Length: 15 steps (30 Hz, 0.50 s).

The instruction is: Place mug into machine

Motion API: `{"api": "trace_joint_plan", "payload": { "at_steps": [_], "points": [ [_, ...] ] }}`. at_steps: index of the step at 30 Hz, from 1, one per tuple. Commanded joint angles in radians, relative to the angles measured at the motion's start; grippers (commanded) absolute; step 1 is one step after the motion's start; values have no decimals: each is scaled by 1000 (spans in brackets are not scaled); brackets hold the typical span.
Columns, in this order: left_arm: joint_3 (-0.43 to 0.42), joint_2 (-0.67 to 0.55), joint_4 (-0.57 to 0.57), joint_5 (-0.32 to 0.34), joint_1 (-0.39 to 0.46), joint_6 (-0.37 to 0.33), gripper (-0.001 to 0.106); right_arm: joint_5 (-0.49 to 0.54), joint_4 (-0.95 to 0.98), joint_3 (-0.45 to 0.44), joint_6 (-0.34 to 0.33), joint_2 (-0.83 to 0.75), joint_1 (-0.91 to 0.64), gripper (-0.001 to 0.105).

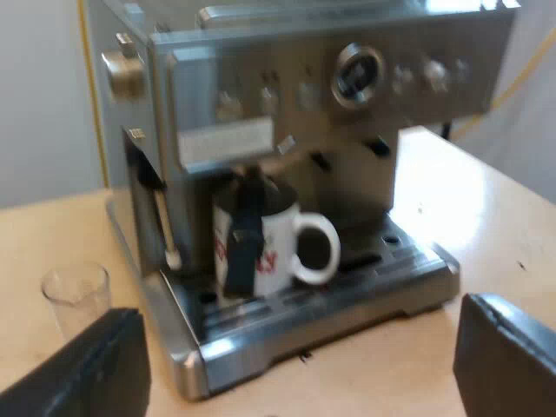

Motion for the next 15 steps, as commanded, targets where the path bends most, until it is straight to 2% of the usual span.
{"api": "trace_joint_plan", "payload": {
  "at_steps": [1, 11, 15],
  "points": [
    [0, -47, 44, 0, -10, 1, 72, -7, 27, 18, -16, -37, -4, 52],
    [0, -203, 213, 0, -10, 19, 72, -7, 85, 111, -9, -158, -4, 52],
    [-2, -219, 279, 10, -10, 24, 72, -7, 115, 126, -9, -189, -4, 52]
  ]
}}
